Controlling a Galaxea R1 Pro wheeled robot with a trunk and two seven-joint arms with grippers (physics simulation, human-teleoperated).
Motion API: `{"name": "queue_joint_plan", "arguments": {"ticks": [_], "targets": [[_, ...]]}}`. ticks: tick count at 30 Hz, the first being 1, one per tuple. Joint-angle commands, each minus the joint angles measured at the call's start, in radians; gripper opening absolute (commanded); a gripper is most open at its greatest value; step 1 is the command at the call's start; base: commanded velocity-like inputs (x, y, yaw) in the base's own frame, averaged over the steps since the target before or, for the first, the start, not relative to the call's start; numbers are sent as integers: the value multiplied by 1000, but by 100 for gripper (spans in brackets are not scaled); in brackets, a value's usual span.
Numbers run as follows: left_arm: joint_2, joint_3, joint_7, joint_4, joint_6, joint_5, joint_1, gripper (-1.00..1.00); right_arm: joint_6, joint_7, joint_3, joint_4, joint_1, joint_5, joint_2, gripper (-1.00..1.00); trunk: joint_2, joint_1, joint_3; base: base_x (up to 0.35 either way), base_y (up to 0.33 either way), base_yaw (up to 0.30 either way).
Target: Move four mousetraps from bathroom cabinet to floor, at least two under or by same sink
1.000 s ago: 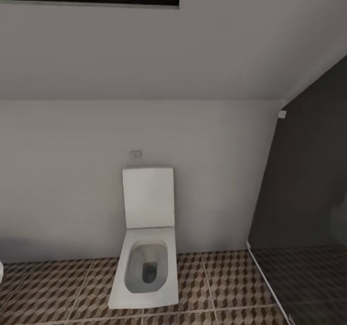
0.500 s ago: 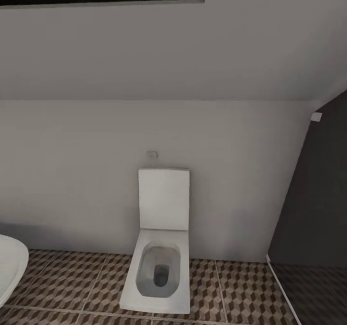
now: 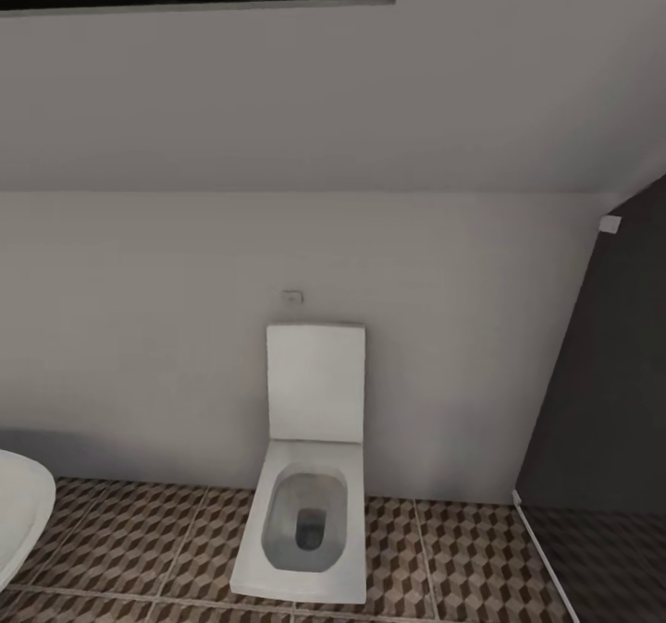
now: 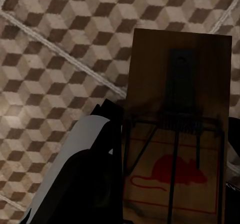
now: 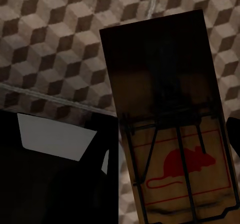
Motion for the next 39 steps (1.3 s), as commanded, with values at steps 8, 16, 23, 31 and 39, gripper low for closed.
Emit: {"name": "queue_joint_plan", "arguments": {"ticks": [8, 16, 23, 31, 39], "targets": [[0, -7, 6, 0, -1, 3, 0, -100, -4, 3, -5, 3, -1, 5, 0, -100, -1, 0, -1, 229, 172, 0], [0, -7, 7, 0, -1, 3, 0, -100, -4, 2, -5, 3, -1, 5, 0, -100, -1, 0, -1, 198, 160, 0], [0, -7, 7, 0, -2, 3, 0, -100, -3, 1, -5, 2, -1, 4, -1, -100, -1, 0, -1, 26, 22, 0], [-3, -16, 8, -4, 0, -15, 0, -100, -2, 0, -7, 1, -1, 3, -1, -100, -1, 0, -1, 2, 2, 0], [-2, -96, 9, -14, 4, -78, 0, -100, 0, 1, -12, 1, -1, -3, 0, -100, -1, 0, -1, 0, 0, 0]]}}
